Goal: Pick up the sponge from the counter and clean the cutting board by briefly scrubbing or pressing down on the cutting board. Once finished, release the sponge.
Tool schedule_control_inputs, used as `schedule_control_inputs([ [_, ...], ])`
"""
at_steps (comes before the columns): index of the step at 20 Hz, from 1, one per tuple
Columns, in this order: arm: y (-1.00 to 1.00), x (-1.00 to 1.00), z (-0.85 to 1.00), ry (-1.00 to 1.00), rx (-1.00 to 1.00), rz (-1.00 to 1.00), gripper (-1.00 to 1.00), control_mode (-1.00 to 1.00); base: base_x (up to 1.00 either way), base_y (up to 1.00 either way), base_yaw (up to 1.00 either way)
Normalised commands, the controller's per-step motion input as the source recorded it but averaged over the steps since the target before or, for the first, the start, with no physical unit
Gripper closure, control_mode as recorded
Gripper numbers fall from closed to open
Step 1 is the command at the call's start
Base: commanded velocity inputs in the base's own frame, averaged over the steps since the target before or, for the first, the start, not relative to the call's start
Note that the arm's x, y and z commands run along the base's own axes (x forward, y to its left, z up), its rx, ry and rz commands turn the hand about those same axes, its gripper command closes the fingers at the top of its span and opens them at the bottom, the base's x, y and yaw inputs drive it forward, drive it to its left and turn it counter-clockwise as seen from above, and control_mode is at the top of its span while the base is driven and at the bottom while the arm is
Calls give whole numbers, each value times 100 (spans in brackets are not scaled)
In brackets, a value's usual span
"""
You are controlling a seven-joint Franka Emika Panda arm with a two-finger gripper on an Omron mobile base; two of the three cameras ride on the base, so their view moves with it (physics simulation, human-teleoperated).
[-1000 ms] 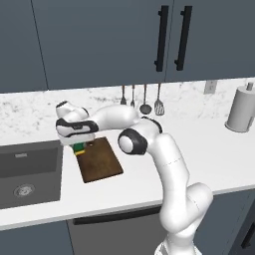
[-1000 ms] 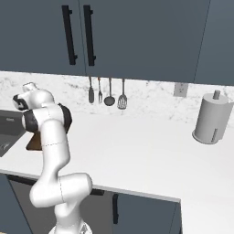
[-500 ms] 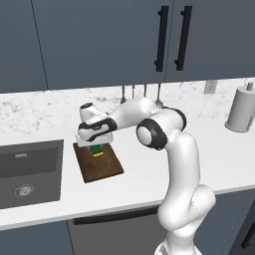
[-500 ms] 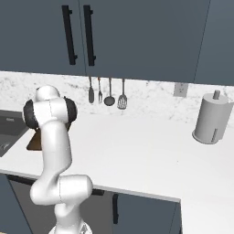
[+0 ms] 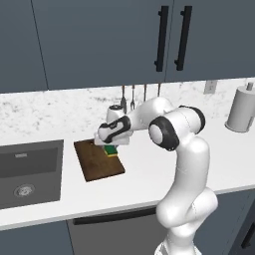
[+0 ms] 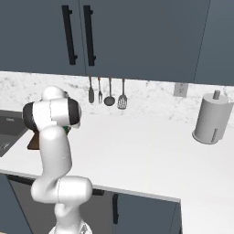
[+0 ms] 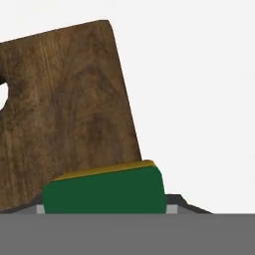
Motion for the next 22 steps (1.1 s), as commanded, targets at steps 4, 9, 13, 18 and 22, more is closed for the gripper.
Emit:
schedule_control_inputs([
  [4,0,-8,0,-1,-1,15,100,-100,0,0,0],
  [9,21,-50,0,-7,0,9,100,-100,0,0,0],
  [13,40,-41,0,-6,2,0,100,-100,0,0,0],
  [18,40,-14,-1,-2,1,0,100,-100,0,0,0],
  [22,53,0,0,0,0,0,100,-100,0,0,0],
])
